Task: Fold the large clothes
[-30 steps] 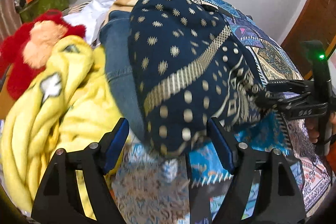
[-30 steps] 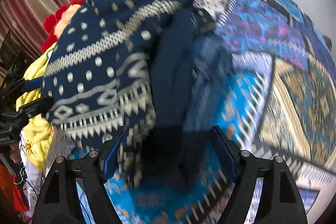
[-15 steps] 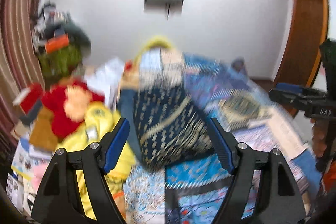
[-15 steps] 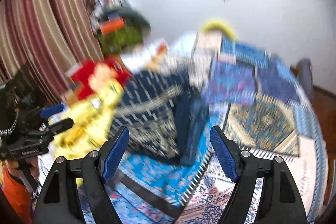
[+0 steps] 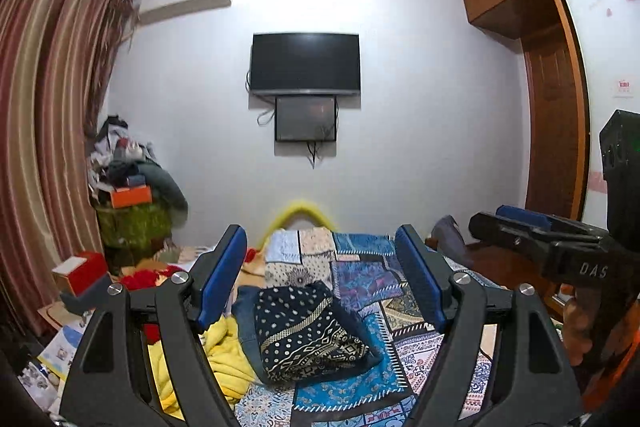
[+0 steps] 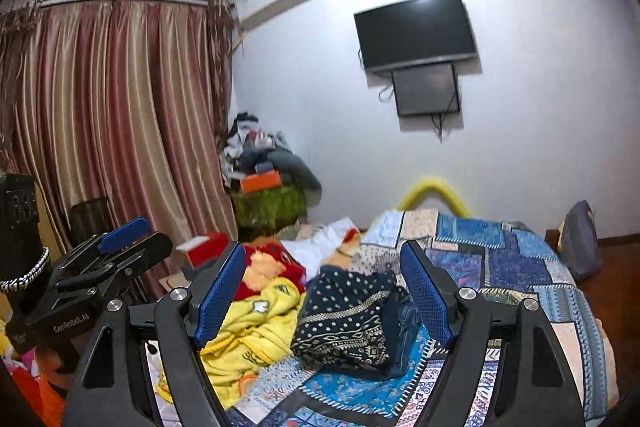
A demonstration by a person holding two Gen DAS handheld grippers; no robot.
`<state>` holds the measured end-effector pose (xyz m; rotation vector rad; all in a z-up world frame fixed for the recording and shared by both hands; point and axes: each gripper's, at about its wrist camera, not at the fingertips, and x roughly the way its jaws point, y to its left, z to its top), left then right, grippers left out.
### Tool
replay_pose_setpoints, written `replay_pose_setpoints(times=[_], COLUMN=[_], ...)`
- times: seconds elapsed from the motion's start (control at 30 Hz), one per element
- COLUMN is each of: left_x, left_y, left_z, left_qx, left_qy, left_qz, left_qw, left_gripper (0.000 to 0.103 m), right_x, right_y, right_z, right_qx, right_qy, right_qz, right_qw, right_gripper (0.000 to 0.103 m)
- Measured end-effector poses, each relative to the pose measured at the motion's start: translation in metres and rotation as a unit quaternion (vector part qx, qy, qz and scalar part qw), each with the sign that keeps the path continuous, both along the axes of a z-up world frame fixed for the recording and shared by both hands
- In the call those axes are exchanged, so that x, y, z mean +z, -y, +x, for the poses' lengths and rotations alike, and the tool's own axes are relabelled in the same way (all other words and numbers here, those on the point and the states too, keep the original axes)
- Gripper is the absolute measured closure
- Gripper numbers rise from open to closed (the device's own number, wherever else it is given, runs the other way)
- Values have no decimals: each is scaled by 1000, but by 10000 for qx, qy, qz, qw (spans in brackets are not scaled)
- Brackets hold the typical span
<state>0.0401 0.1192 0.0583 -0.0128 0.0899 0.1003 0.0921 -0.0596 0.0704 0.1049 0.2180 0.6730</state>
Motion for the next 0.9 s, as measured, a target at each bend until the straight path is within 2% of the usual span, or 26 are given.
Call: replay_pose_setpoints(times=[0.1,0.27,0.33,0.47,0.9], left_x=[-4,-12,-15,-20,-30], left_y=[5,11,11,12,4], left_z=[-7,-10,-9,-8,0], left_qx=[86,384,350,408,449], left_qy=[32,58,-5,-38,-150], left_qz=[-27,85,51,98,-18], left_qw=[10000,9992,9994,9991,9989], left_gripper=[26,7,6,3,2], right_x=[0,-2,-3,-9,-17], right_y=[3,3,4,2,1], right_z=[-20,-43,-46,-51,-44], right_qx=[-136,-406,-480,-740,-932], right_qy=[127,298,289,365,338], right_qz=[-44,-231,-289,-373,-589], right_qw=[9998,9985,9980,9959,9933], right_gripper=[26,25,23,1,0])
